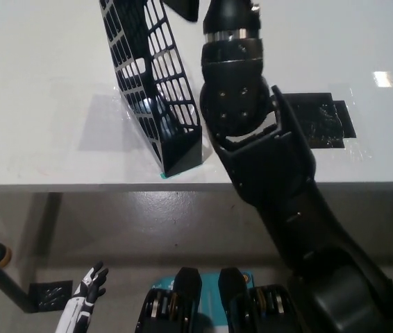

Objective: A notebook is kept standing on the table on the right hand side and a black shelf is kept on the left hand side and the robot uses its right hand to grab the notebook and places it in the shelf

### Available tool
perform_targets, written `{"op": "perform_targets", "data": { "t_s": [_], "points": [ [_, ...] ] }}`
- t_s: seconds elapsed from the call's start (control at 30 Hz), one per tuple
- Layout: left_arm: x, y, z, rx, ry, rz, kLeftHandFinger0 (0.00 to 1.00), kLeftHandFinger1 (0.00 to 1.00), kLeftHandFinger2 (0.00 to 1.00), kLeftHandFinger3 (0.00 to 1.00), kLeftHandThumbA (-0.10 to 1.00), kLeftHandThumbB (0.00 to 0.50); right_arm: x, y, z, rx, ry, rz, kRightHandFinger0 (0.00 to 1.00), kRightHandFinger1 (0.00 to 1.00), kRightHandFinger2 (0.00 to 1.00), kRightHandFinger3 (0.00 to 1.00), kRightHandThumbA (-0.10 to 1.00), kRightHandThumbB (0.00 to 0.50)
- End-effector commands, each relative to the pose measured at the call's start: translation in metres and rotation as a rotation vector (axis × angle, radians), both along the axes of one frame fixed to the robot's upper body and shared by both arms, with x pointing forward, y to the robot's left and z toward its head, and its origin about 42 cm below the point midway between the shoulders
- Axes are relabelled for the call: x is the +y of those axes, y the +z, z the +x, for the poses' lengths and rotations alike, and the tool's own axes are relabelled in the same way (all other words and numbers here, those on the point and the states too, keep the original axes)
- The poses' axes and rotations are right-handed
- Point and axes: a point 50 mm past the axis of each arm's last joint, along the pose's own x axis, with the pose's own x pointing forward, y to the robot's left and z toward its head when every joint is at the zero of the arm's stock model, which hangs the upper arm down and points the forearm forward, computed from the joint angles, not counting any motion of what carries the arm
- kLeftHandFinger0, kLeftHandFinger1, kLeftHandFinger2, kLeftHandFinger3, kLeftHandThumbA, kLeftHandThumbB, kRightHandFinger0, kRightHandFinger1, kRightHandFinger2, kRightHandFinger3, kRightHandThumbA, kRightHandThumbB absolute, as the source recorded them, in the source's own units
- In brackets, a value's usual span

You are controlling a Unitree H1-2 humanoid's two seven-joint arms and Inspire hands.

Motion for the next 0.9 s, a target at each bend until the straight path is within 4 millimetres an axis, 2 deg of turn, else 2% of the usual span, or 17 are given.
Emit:
{"op": "perform_targets", "data": {
  "t_s": [0.0, 0.03, 0.07, 0.17, 0.2, 0.23, 0.3, 0.43, 0.53, 0.73, 0.87],
  "points": [
    [0.000, 0.007, -0.002, -0.026, -0.034, 0.014, 1.00, 1.00, 1.00, 1.00, 1.00, 0.211, 0.015, 0.031, -0.003, -0.116, 0.007, 0.024, 0.00, 0.15, 0.64, 0.79, -0.10, 0.095],
    [0.001, 0.006, -0.002, -0.028, -0.033, 0.012, 1.00, 1.00, 1.00, 1.00, 1.00, 0.221, 0.017, 0.027, 0.002, -0.104, -0.004, 0.017, 0.00, 0.14, 0.64, 0.78, -0.10, 0.099],
    [0.001, 0.005, -0.004, -0.044, -0.037, 0.016, 1.00, 1.00, 1.00, 1.00, 1.00, 0.201, 0.019, 0.022, 0.006, -0.097, -0.011, 0.013, 0.00, 0.13, 0.63, 0.77, -0.10, 0.102],
    [0.001, 0.005, -0.004, -0.053, -0.040, 0.027, 1.00, 1.00, 1.00, 1.00, 1.00, 0.179, 0.021, 0.017, 0.014, -0.091, -0.040, 0.005, 0.00, 0.11, 0.61, 0.72, -0.10, 0.108],
    [0.002, 0.003, -0.009, -0.043, -0.039, 0.002, 1.00, 1.00, 1.00, 1.00, 1.00, 0.155, 0.022, 0.010, 0.020, -0.096, -0.061, -0.009, 0.00, 0.10, 0.61, 0.71, -0.10, 0.097],
    [0.001, 0.003, -0.009, -0.037, -0.037, -0.005, 1.00, 1.00, 1.00, 1.00, 1.00, 0.154, 0.022, 0.010, 0.022, -0.103, -0.066, -0.011, 0.00, 0.09, 0.61, 0.71, -0.10, 0.096],
    [0.001, 0.004, -0.010, -0.038, -0.031, 0.031, 1.00, 1.00, 1.00, 1.00, 1.00, 0.179, 0.021, 0.011, 0.028, -0.114, -0.085, -0.013, 0.00, 0.08, 0.60, 0.70, -0.10, 0.092],
    [0.001, 0.002, -0.010, -0.034, -0.034, 0.049, 1.00, 1.00, 1.00, 1.00, 1.00, 0.180, 0.020, 0.008, 0.034, -0.113, -0.104, -0.014, 0.00, 0.07, 0.59, 0.70, -0.10, 0.086],
    [0.001, -0.001, -0.011, -0.018, -0.030, 0.015, 1.00, 1.00, 1.00, 1.00, 1.00, 0.203, 0.020, 0.002, 0.039, -0.108, -0.120, -0.022, 0.00, 0.02, 0.59, 0.62, -0.10, 0.091],
    [0.001, 0.000, -0.010, -0.029, -0.033, 0.031, 1.00, 1.00, 1.00, 1.00, 1.00, 0.200, 0.020, -0.004, 0.042, -0.102, -0.125, -0.017, 0.00, 0.03, 0.60, 0.62, -0.10, 0.085],
    [0.001, 0.002, -0.010, -0.025, -0.033, 0.034, 1.00, 1.00, 1.00, 1.00, 1.00, 0.218, 0.022, -0.008, 0.044, -0.080, -0.107, -0.009, 0.00, 0.03, 0.61, 0.62, -0.10, 0.077]
  ]
}}
